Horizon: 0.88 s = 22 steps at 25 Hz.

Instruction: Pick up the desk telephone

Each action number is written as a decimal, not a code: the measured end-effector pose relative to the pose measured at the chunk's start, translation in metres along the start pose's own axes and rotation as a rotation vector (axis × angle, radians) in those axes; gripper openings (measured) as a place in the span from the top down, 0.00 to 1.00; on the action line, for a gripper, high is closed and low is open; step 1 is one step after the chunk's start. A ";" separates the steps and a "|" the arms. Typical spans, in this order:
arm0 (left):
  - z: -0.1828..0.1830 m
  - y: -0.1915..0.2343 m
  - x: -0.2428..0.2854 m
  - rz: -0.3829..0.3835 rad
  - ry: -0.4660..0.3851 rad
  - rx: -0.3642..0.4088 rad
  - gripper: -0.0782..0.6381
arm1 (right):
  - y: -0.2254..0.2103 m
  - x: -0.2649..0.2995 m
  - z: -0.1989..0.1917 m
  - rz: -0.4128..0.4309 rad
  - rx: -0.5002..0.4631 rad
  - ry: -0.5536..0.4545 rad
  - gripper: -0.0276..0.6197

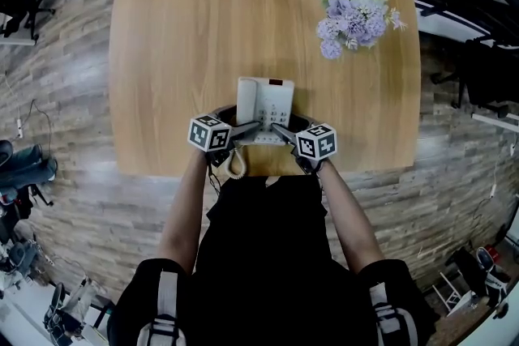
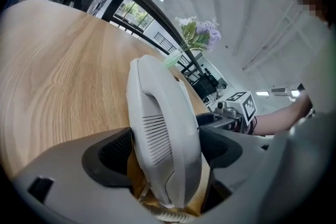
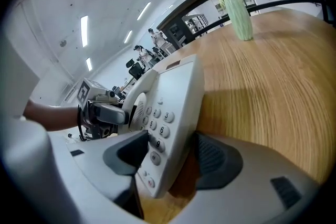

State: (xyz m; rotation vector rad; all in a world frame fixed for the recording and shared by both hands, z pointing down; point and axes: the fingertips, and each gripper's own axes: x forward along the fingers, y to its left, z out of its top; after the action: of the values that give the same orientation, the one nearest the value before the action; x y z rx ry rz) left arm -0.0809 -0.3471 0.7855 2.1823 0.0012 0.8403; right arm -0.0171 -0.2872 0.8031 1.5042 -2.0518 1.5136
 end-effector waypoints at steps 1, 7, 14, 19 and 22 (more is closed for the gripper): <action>0.000 0.000 0.001 -0.007 0.003 -0.007 0.36 | 0.000 0.000 0.000 0.005 0.008 0.000 0.53; -0.002 0.001 0.004 -0.039 0.005 -0.071 0.36 | -0.003 0.000 -0.001 0.035 0.013 0.000 0.53; -0.001 0.002 0.003 -0.039 -0.034 -0.082 0.36 | -0.003 0.000 0.000 0.022 0.007 -0.025 0.53; -0.001 0.003 0.003 -0.037 -0.065 -0.089 0.36 | -0.004 0.000 -0.001 0.021 0.004 -0.020 0.54; 0.000 0.004 0.002 -0.032 -0.067 -0.094 0.36 | -0.004 0.000 0.000 0.021 0.002 -0.020 0.54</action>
State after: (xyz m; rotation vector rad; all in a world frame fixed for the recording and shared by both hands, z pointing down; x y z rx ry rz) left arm -0.0803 -0.3487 0.7894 2.1152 -0.0361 0.7349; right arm -0.0140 -0.2876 0.8057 1.5100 -2.0840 1.5142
